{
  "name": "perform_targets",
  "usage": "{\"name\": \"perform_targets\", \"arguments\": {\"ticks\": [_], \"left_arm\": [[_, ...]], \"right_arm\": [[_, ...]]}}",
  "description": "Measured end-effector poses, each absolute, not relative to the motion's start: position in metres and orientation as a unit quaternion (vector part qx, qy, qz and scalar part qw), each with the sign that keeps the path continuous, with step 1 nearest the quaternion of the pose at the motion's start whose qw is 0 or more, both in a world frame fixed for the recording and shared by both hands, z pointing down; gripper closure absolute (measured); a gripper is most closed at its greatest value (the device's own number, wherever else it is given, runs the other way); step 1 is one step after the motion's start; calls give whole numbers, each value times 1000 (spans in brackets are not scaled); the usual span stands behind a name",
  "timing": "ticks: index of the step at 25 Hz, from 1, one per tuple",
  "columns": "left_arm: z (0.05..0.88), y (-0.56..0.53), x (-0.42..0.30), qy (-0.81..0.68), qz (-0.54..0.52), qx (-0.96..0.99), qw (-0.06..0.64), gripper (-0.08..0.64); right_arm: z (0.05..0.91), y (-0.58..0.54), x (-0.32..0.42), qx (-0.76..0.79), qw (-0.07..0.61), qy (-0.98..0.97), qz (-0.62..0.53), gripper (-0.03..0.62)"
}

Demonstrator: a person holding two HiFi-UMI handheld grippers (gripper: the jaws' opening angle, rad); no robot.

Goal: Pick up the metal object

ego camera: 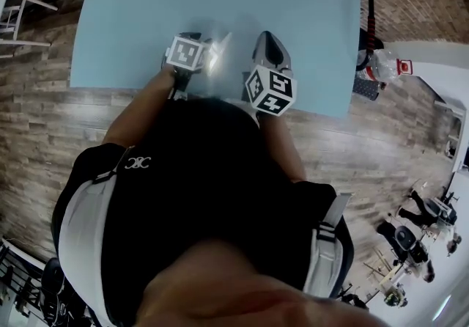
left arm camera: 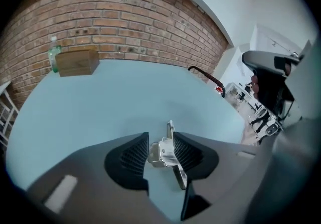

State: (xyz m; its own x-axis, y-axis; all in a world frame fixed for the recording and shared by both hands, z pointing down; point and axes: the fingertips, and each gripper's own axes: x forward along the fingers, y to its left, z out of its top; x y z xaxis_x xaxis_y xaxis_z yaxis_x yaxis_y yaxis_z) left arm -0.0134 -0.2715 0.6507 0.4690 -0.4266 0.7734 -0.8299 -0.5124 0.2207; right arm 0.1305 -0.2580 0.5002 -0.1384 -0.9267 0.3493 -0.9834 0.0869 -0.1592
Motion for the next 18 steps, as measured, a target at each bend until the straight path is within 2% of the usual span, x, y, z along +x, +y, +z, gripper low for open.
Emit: {"name": "perform_targets", "arguments": {"ticks": [6,18], "left_arm": [[690,-259,-16,-364,369,791,323,380],[718,-246,0,-321,365,782,391,384]], "right_arm": [[505,-248,139,665,83,-719,184,578],[509,-229,159,693,91,-690,188,578]]}}
